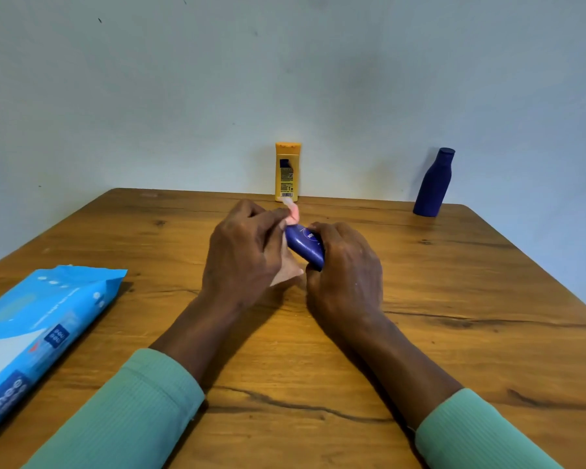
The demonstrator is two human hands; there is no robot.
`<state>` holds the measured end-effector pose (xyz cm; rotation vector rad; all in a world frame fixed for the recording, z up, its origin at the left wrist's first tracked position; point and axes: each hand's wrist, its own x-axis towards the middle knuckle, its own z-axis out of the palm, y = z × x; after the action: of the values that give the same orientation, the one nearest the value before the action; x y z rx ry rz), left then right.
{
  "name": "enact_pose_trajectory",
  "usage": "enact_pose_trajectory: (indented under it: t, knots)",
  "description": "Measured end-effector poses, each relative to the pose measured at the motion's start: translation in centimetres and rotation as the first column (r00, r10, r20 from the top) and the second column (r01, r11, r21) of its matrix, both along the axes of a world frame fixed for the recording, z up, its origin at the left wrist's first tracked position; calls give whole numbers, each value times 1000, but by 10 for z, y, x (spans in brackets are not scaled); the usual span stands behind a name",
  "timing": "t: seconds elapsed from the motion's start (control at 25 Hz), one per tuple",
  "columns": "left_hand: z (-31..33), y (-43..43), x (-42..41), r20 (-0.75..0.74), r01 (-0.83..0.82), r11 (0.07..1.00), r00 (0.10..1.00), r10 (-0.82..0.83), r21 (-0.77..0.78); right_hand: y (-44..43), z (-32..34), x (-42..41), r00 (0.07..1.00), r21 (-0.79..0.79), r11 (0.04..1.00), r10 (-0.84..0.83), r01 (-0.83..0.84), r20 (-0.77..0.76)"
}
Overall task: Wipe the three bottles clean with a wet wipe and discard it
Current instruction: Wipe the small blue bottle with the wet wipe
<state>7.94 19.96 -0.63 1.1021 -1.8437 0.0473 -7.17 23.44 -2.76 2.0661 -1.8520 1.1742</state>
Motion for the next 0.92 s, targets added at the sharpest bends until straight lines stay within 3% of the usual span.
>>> enact_pose_trajectory:
  t: [0.08, 0.28, 0.4, 0.52, 0.64, 0.72, 0.8, 0.92]
  knots:
    - [1, -4, 8, -29, -59, 998, 998, 60, 27, 1, -1, 1, 998, -22, 1000, 0, -1, -55]
    - [-2, 20, -19, 116, 159, 986, 980, -163, 41, -3, -3, -5, 996, -21, 999, -27, 25, -87]
    - [-7, 21, -27, 159, 162, 985, 973, -169, 56, -5, -4, -13, 997, 6, 1000, -28, 28, -78]
    - [-7, 10, -17, 74, 90, 996, 993, -92, 22, -5, -3, -11, 988, 54, 998, 34, -26, -152]
    - [-7, -4, 0, -16, -105, 991, 994, 107, 81, -3, -3, -2, 942, 45, 998, 52, -40, -332]
    - [-9, -4, 0, 1, -174, 979, 985, 175, 105, -2, -2, 2, 921, 15, 1000, 23, -19, -389]
    - [-9, 4, -9, 34, -123, 990, 992, 121, 67, -1, -2, 0, 920, -3, 1000, 2, -3, -393]
    - [-8, 12, -17, 11, 86, 993, 996, -88, 81, -2, -2, -5, 933, 3, 999, -30, 34, -359]
